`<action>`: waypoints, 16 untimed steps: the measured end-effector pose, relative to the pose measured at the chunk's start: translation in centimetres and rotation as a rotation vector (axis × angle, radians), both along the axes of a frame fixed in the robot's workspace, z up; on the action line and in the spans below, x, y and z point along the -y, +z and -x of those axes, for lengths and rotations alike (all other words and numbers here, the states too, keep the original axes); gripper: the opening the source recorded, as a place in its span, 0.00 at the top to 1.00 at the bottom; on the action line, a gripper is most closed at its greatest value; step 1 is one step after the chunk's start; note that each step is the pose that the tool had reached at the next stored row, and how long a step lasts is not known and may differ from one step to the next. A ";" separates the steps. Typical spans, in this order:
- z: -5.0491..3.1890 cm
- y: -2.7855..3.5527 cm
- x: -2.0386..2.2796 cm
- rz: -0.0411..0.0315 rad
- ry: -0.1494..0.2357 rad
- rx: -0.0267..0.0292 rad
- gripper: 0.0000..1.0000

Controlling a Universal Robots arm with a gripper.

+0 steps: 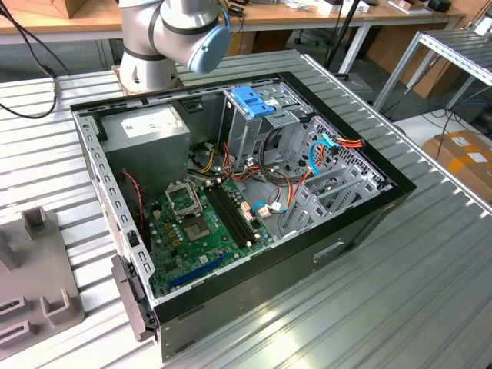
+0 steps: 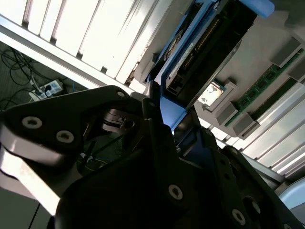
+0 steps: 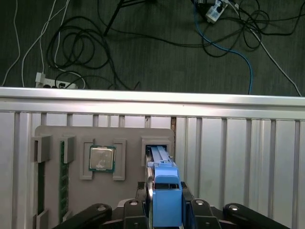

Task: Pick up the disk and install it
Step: 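Pick up the disk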

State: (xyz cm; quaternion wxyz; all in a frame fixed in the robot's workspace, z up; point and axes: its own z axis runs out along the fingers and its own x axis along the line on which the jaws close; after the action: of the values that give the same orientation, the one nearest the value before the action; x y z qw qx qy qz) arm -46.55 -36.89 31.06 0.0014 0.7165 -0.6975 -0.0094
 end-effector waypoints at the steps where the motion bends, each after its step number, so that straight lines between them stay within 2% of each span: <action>1: 0.00 0.00 0.00 0.0000 0.000 0.0000 0.63; 16: 0.00 -0.01 0.00 0.0001 -0.018 -0.0001 0.64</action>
State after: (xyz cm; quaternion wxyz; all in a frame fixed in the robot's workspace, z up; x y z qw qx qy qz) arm -46.54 -36.89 31.05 0.0014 0.7102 -0.7039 -0.0094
